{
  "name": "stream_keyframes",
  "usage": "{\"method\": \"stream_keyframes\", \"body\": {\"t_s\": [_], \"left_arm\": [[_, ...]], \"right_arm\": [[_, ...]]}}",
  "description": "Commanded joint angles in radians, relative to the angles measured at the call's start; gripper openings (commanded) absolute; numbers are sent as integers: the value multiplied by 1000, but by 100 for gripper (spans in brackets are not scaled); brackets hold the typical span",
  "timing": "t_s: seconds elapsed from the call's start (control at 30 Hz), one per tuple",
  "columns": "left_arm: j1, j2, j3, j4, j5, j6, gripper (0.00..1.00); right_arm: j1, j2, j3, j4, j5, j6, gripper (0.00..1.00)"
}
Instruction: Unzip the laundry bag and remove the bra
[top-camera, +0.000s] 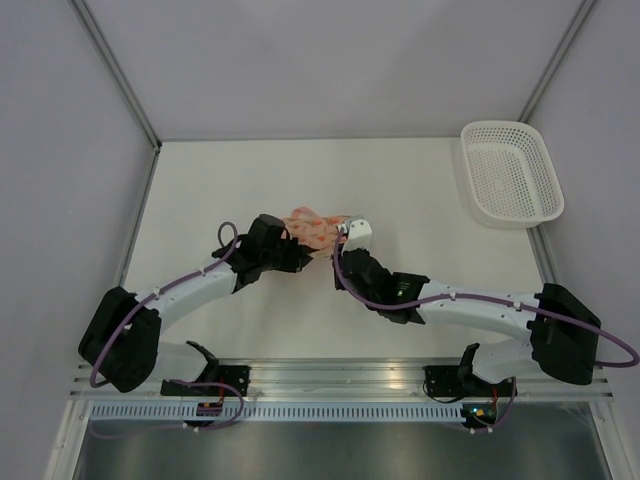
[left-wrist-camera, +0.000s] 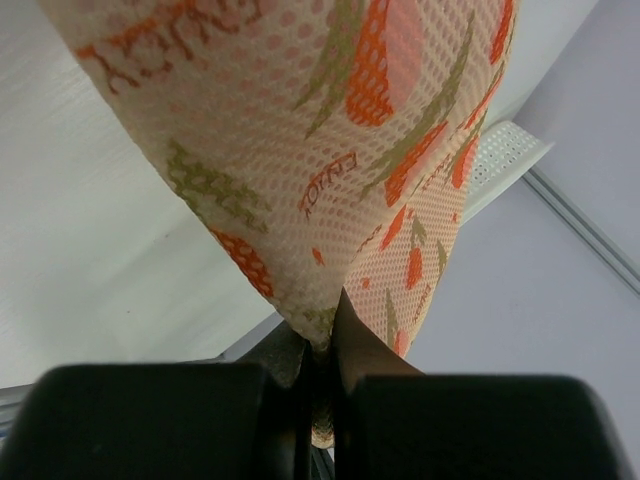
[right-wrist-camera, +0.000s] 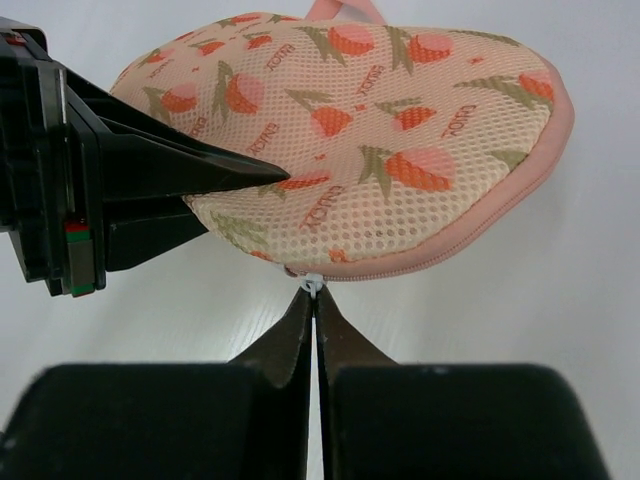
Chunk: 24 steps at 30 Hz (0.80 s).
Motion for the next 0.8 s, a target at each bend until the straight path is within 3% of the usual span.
{"method": "stream_keyframes", "body": {"t_s": [0.0,0.27,0.5,0.67,0.77], "left_arm": [[10,-43,-17,30,32,0,2],[41,-51,-46,36,38,92,2],[125,-22,-40,104,146,447,2],[191,61,-38,216,348,763,2],[213,98,-38,243,439,871,2]], "right_arm": [[4,-67,15,-66,54,22,0],[4,-66,110,-427,167,94,0],[4,-47,141,-649,221,139,1],[3,-73,115,-695,197,149,1],[2,-86,94,-727,191,160,0]]}}
